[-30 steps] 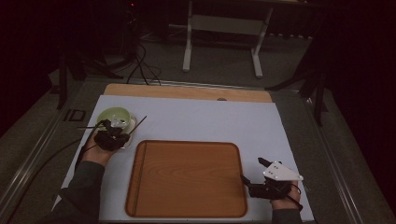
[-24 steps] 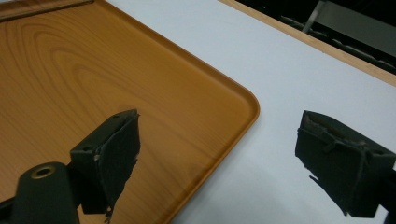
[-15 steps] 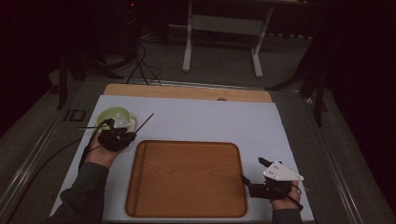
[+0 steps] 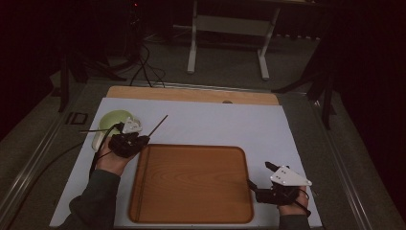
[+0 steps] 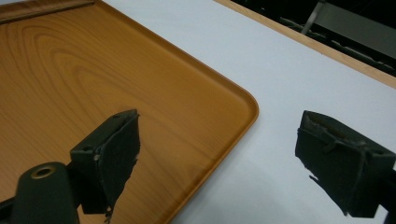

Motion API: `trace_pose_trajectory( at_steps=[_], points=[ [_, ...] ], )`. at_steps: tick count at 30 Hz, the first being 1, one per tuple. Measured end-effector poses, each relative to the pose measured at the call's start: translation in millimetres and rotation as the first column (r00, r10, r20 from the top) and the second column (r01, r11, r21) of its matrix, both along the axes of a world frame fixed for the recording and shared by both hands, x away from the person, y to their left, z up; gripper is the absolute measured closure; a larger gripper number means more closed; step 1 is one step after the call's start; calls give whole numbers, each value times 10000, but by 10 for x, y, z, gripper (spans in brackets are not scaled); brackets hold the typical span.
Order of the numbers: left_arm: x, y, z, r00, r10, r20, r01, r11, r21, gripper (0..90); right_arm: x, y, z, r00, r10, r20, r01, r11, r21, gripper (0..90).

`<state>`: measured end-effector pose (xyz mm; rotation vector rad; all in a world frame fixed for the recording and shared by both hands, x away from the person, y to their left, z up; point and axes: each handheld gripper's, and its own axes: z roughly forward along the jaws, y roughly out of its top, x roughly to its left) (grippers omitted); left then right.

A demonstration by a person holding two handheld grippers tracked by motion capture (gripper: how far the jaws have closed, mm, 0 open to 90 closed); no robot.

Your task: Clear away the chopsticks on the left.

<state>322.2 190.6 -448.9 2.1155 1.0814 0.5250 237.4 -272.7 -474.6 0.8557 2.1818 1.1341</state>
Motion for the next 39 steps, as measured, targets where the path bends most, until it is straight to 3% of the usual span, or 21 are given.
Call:
trace_pose_trajectory(
  at_steps=[11, 17, 25, 35, 39],
  points=[
    [-79, -204, -53, 9998, -203, -46, 199, 9974, -688, 854, 0, 4, 1, 10000, 24, 17, -24, 10000, 4, 135],
    [-140, -297, -126, 9994, -309, -172, 286, 9922, -1216, 853, 1, 5, 1, 10000, 39, 23, -39, 10000, 9, 135],
    [-230, -318, -219, 9993, -283, -253, 236, 9852, -1695, 849, 1, 10, 0, 10000, 57, 12, -57, 10000, 6, 135],
    [-291, -282, -433, 9990, 143, -413, -232, 9742, -2246, 848, 0, 11, 0, 10000, 56, 12, -56, 10000, 20, 135],
    [-302, -271, -492, 9983, 235, -526, -345, 9747, -2209, 846, 1, 12, -1, 10000, 49, 1, -49, 10000, 15, 135]
  ],
)
